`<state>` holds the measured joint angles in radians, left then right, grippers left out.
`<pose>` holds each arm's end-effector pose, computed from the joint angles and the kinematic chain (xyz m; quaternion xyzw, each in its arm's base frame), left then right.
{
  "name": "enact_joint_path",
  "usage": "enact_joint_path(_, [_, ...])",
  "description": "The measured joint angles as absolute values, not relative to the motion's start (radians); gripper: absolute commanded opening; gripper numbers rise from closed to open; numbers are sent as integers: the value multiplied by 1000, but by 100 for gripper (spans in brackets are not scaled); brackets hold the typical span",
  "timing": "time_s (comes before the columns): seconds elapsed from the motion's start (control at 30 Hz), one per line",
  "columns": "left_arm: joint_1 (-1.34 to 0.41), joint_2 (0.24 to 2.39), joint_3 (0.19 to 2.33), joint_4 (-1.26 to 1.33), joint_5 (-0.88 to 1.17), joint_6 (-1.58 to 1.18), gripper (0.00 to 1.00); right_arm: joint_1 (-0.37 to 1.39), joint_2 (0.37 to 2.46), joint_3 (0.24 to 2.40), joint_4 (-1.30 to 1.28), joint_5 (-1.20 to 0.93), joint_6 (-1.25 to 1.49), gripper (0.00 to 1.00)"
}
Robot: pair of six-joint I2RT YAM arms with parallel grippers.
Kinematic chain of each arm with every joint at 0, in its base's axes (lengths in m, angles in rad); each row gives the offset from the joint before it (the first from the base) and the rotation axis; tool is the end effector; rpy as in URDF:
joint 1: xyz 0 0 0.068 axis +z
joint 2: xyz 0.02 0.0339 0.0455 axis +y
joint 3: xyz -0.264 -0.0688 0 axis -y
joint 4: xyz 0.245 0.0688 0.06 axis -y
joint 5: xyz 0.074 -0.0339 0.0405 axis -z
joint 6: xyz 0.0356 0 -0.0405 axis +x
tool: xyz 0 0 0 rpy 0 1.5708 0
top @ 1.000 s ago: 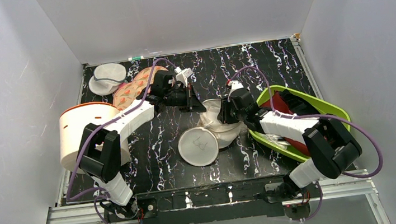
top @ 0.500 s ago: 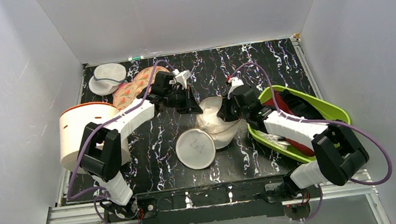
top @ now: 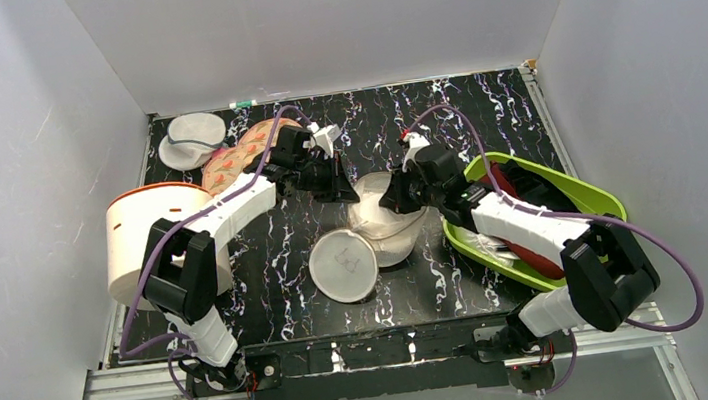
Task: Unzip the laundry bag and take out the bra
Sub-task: Pick up the bra from the laundry bag.
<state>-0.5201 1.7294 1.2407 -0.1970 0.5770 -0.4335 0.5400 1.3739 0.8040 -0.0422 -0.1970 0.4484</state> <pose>0.3258 -0.2090 0.2464 0.1592 0.8602 -0.4168 0.2468 0.2504 0.1582 0.2281 -0.0857 0.8800 0.2945 0.3627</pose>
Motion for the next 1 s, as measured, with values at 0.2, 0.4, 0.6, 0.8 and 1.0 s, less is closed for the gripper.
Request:
enact_joint_path(0.2, [-520, 1729, 1258, -236, 519, -400, 0, 540, 1357, 837, -49, -263, 479, 0])
enact_joint_path(0.4, [-520, 1729, 1258, -237, 478, -389, 0, 540, 1289, 852, -12, -290, 567, 0])
enact_joint_path(0.6, [-520, 1729, 1258, -224, 463, -389, 0, 540, 1239, 855, 48, -289, 671, 0])
enact_joint_path(0.8, [-520, 1729, 1258, -224, 447, -389, 0, 540, 1190, 856, 93, -271, 722, 0])
enact_joint_path(1.0, [-520, 1729, 1258, -225, 439, -389, 0, 540, 1176, 915, 83, -253, 731, 0])
